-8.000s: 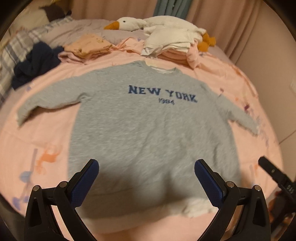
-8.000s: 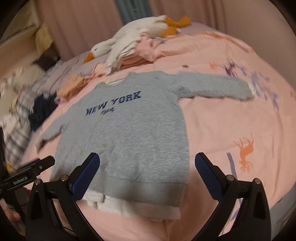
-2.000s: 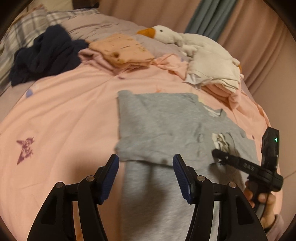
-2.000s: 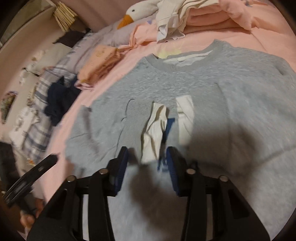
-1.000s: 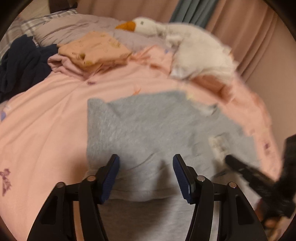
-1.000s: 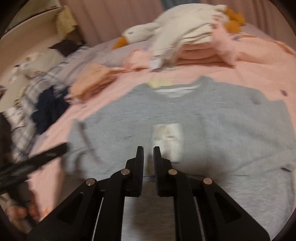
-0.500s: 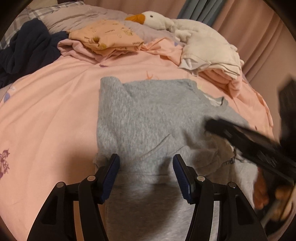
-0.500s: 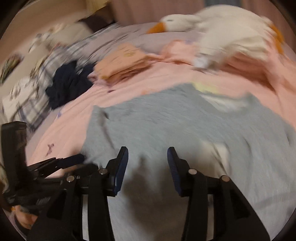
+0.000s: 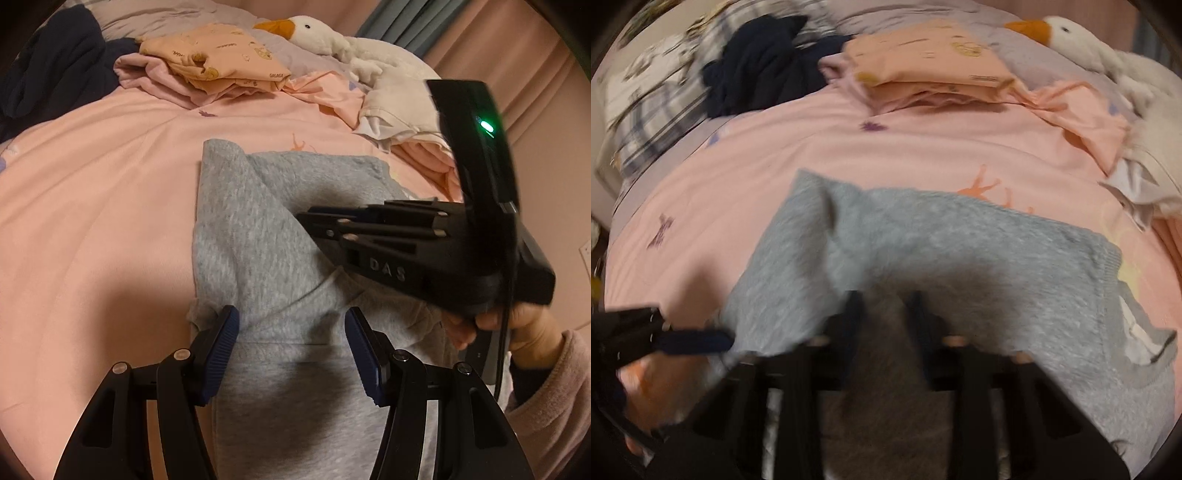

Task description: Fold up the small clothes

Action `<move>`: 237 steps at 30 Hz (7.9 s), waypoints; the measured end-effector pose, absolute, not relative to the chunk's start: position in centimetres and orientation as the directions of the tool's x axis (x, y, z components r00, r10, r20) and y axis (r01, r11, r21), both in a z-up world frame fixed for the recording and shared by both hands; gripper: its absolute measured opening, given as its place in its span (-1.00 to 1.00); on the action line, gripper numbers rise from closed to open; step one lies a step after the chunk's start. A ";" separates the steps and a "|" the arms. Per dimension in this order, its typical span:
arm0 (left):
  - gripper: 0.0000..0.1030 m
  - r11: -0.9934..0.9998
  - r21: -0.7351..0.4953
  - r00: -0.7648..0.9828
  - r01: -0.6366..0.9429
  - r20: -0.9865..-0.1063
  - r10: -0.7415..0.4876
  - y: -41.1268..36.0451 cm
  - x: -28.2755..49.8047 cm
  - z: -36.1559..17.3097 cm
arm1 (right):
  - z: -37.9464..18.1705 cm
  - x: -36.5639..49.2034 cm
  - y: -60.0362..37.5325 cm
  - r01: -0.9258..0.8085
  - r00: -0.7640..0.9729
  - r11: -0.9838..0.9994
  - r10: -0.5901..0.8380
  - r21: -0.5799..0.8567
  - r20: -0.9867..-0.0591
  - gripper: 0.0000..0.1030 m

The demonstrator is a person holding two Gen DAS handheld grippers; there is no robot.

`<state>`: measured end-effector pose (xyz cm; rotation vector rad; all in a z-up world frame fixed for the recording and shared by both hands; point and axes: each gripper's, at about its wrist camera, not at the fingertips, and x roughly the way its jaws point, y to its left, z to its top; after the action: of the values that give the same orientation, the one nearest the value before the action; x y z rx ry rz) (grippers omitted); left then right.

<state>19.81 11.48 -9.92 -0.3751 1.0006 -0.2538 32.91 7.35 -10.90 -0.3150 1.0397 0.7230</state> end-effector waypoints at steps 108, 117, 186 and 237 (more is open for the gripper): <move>0.79 0.780 -0.624 0.467 -0.038 -0.701 -0.538 9.9 2.7 -10.8 | -10.9 -1.4 -26.8 0.171 0.569 0.775 0.427 0.609 -0.703 0.44; 0.79 0.765 -0.642 0.463 -0.048 -0.693 -0.552 10.4 2.3 -10.8 | -10.8 -1.4 -26.6 0.169 0.564 0.784 0.420 0.598 -0.711 0.44; 0.79 0.660 -0.750 0.378 -0.048 -0.625 -0.683 9.7 -1.0 -11.3 | -11.0 -3.1 -24.7 0.107 0.512 0.730 0.541 0.675 -0.667 0.43; -0.40 0.658 -0.740 0.434 -0.137 -0.642 -0.632 11.4 -1.4 -12.1 | -10.9 -2.7 -23.4 0.077 0.541 0.761 0.511 0.645 -0.668 -0.72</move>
<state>-1.41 11.42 -12.10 -0.8274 1.1038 -0.3569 -2.69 -23.42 -10.91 0.6811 0.9809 0.2826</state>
